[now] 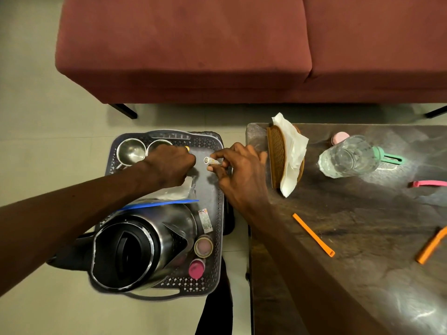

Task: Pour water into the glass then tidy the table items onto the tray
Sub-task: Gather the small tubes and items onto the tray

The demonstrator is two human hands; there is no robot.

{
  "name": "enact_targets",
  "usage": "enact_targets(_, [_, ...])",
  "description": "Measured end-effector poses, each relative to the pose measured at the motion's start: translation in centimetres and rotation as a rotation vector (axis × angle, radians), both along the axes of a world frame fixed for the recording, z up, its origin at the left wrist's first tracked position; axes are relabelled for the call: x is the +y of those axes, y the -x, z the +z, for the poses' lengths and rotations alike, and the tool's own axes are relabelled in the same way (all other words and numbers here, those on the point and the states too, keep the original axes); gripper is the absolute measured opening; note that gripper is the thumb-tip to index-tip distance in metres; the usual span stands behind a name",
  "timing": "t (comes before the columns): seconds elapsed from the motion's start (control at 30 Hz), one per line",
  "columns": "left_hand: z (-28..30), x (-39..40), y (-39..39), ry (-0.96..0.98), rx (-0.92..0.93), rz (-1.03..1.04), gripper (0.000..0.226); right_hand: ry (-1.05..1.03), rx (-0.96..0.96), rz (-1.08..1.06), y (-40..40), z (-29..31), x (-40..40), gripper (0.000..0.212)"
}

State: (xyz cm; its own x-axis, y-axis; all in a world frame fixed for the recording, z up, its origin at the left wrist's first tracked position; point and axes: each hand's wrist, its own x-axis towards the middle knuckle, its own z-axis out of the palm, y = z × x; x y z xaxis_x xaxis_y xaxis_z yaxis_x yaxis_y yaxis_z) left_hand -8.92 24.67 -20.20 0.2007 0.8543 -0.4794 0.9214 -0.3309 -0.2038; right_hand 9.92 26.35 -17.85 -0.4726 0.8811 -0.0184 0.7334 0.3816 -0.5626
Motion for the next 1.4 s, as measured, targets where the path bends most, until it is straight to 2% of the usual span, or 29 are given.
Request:
enact_targets(0.17, [-0.2,-0.1,-0.8,0.027,0.109,-0.078,0.021,0.012,0.012,-0.020,-0.5,-0.1,-0.3,0.018])
enact_targets(0.53, [-0.6,-0.2,-1.5,0.021,0.102,-0.028,0.022,0.039,0.024,-0.034,-0.8,-0.3,-0.8,0.021])
enact_targets(0.83, [-0.8,-0.2,-2.2,0.029,0.218,-0.146,0.019,0.058,0.074,-0.061,-1.2,-0.6,-1.1,0.021])
enact_targets(0.97, [-0.5,0.0,-2.0,0.054,0.182,-0.120,0.020,0.053,0.107,-0.069,-1.5,-0.4,-0.9,0.021])
enact_targets(1.1, [1.5,0.3,-1.7,-0.002,-0.020,0.085,0.025,0.053,0.170,-0.104,-1.9,-0.1,-0.6,0.018])
enact_targets(1.17, [3.3,0.1,-1.3,-0.070,-0.246,0.235,0.028,0.083,0.234,-0.107,-2.2,-0.1,-0.3,0.019])
enact_targets(1.27, [6.3,-0.7,-0.7,-0.162,-0.663,0.493,0.015,0.137,0.323,-0.092,-2.4,0.1,0.1,0.017])
enact_targets(1.4, [7.4,-2.0,-0.3,-0.213,-0.994,0.682,0.019,0.225,0.446,-0.116,-2.0,0.4,0.3,0.025])
